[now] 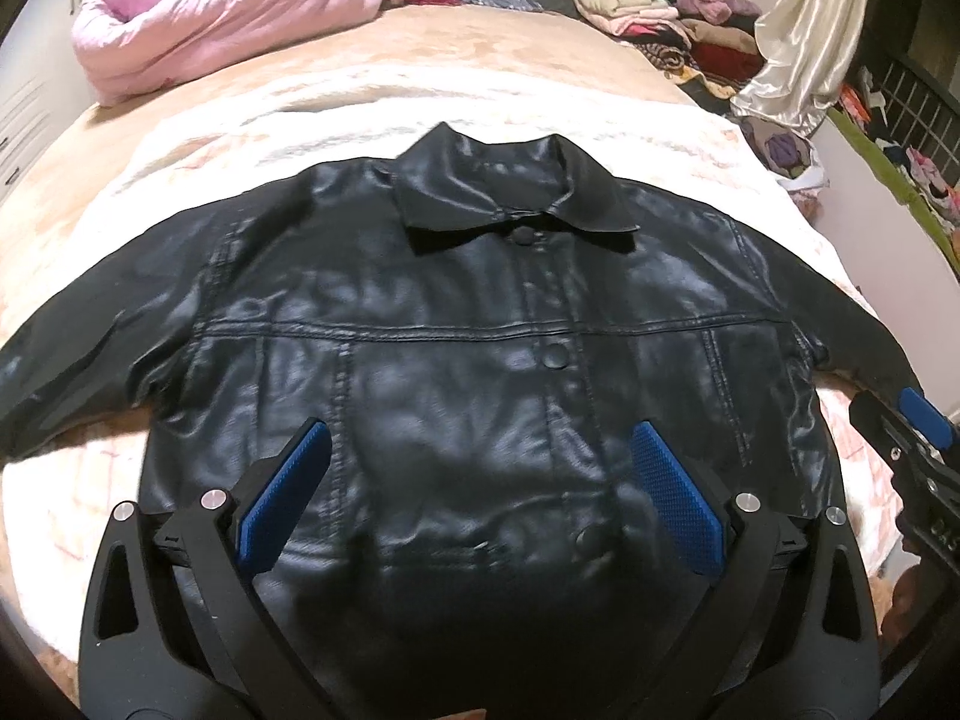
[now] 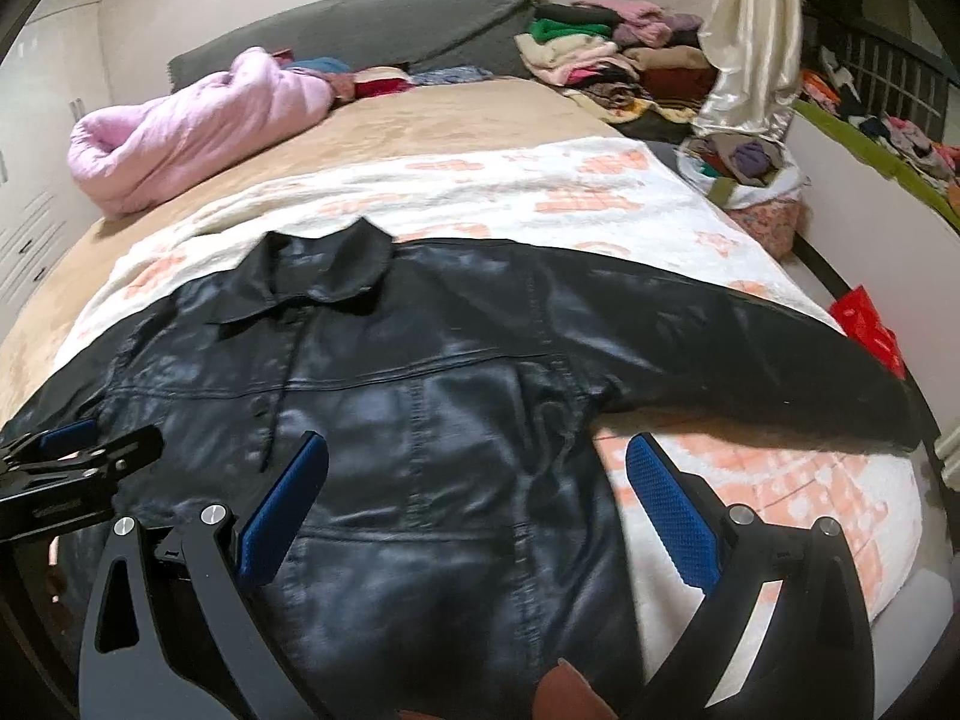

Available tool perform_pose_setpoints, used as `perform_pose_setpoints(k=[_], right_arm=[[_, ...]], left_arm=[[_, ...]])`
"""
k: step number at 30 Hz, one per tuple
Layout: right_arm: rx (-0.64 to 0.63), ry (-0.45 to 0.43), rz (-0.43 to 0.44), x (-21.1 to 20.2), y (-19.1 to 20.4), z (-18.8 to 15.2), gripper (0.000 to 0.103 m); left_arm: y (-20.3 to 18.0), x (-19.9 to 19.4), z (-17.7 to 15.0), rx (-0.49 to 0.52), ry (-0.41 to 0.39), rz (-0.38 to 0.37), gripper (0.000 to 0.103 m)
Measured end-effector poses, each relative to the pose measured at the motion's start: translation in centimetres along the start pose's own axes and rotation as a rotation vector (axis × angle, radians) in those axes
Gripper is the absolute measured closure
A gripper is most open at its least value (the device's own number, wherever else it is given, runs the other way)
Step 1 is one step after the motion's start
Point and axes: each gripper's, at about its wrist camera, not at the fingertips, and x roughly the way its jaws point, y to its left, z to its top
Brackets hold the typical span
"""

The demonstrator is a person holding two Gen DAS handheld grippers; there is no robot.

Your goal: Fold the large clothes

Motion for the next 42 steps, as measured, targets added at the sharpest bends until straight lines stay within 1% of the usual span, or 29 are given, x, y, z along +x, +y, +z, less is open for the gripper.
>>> perform_pose_setpoints(k=[2,6,11,14,16,21,26,30,35,37,38,42], right_arm=[[0.026,0.008,-0.005,0.6,-1.1,0.1,0.004],[0.094,0.020,-0.042,1.9,-4.1,0.4,0.004],[0.172,0.033,-0.101,3.4,-7.8,0.4,0.004],[0.216,0.038,-0.144,4.1,-10.0,0.5,0.004],[0.258,0.042,-0.175,4.7,-11.8,0.5,0.004],[0.368,0.043,-0.249,5.5,-16.1,0.5,0.004],[0.536,0.055,-0.279,6.1,-21.4,-0.1,0.004],[0.681,0.058,-0.287,6.4,-25.4,-0.8,0.004],[0.858,0.058,-0.318,7.1,-29.9,-2.0,0.004],[0.946,0.040,-0.292,7.4,-32.1,-2.9,0.004],[0.995,0.021,-0.263,7.6,-33.1,-3.3,0.004],[1.074,-0.052,-0.208,7.7,-35.4,-3.6,0.004]], left_arm=[[-0.9,0.7,0.4,0.012,0.012,-0.004,0.009],[-2.5,2.0,1.1,0.033,0.033,-0.021,0.009],[-4.5,3.8,2.1,0.070,0.059,-0.016,0.009],[-5.5,4.8,2.7,0.077,0.078,-0.029,0.009],[-6.1,5.5,3.1,0.081,0.089,-0.038,0.009],[-7.3,7.3,3.8,0.091,0.116,-0.027,0.009],[-8.6,8.7,4.4,0.103,0.136,-0.034,0.009],[-9.8,9.6,4.9,0.114,0.145,-0.064,0.009],[-11.1,10.4,5.5,0.131,0.143,-0.066,0.009],[-11.3,10.5,5.8,0.128,0.139,-0.066,0.009],[-11.4,10.5,6.0,0.127,0.136,-0.066,0.009],[-11.8,10.5,6.6,0.120,0.125,-0.072,0.009]])
